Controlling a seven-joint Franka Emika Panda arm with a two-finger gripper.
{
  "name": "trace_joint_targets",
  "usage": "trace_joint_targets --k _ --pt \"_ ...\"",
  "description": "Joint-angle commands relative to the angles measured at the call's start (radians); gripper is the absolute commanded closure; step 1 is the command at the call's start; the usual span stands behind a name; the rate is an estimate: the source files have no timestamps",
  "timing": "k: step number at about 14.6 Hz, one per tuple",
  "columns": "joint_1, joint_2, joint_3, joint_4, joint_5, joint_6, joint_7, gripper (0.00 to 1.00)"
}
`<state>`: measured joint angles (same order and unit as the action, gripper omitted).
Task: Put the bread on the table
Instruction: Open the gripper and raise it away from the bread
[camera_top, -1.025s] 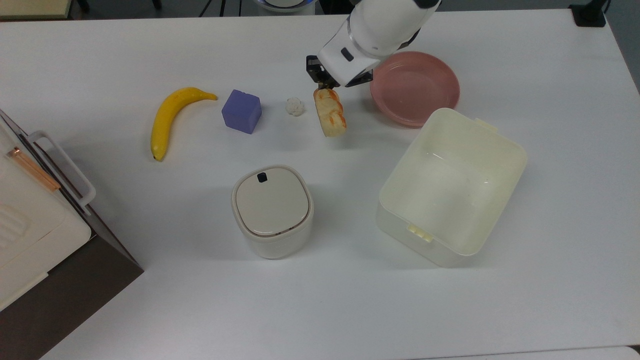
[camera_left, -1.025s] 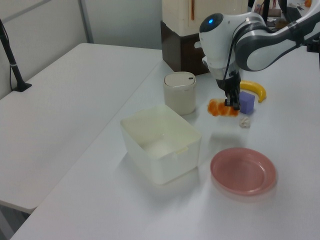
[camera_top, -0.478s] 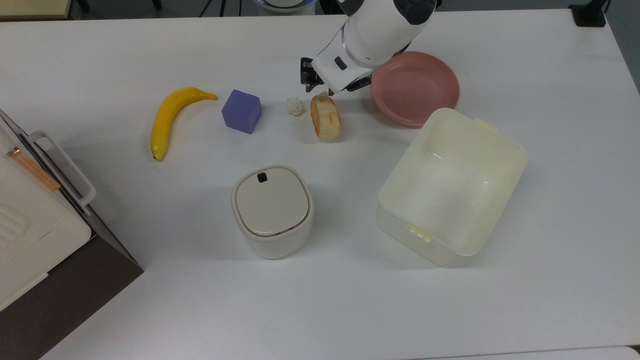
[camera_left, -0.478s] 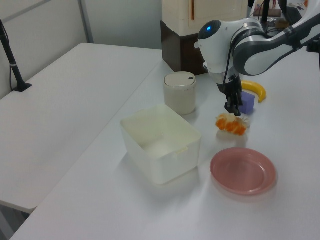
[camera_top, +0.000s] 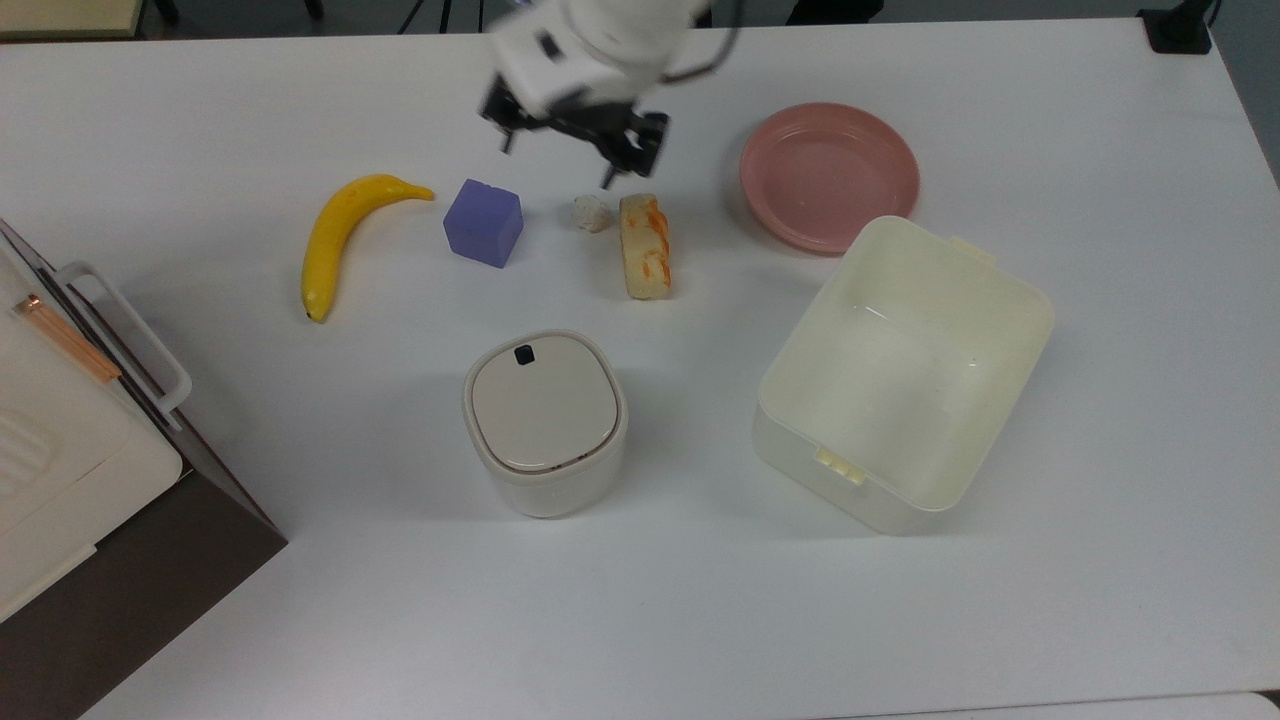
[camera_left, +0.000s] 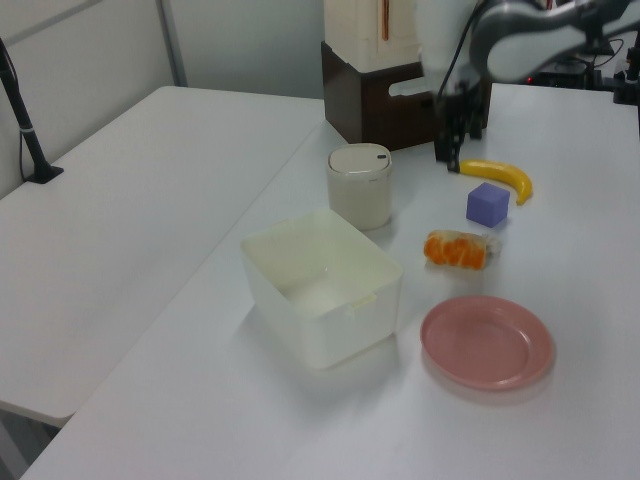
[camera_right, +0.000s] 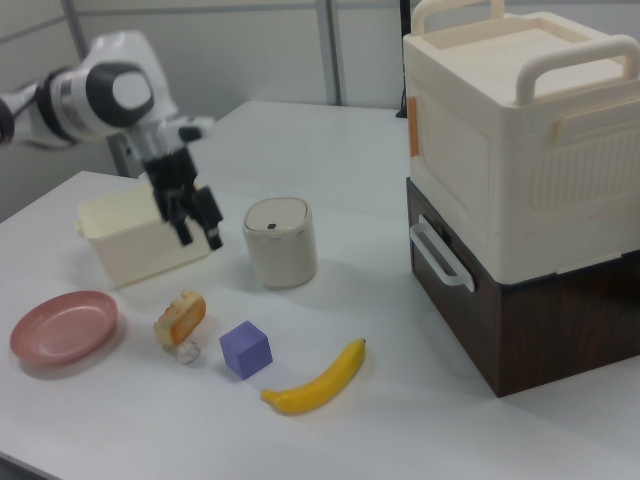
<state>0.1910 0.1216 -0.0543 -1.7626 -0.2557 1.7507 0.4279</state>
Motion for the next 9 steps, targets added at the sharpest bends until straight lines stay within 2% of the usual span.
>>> trace_joint_targets --k 1,3,4,5,6,8,9 --pt "-0.119 -0.214 -0.063 -0.034 0.203 0.056 -0.027 0.0" --pt "-0.125 -0.296 -0.175 -0.032 0.286 0.055 -0.118 0.0" --pt "-0.124 -0.312 -0.241 -0.012 0.349 0.046 -0.161 0.0" --pt "-0.119 -0.312 -0.286 0.029 0.408 0.009 -0.182 0.0" --pt "-0.116 -0.3 -0.306 0.075 0.432 -0.04 -0.196 0.0" --pt "-0.114 -0.243 -0.311 0.167 0.438 -0.147 -0.189 0.0" --pt "-0.114 -0.231 -0.311 0.181 0.435 -0.161 -0.184 0.0"
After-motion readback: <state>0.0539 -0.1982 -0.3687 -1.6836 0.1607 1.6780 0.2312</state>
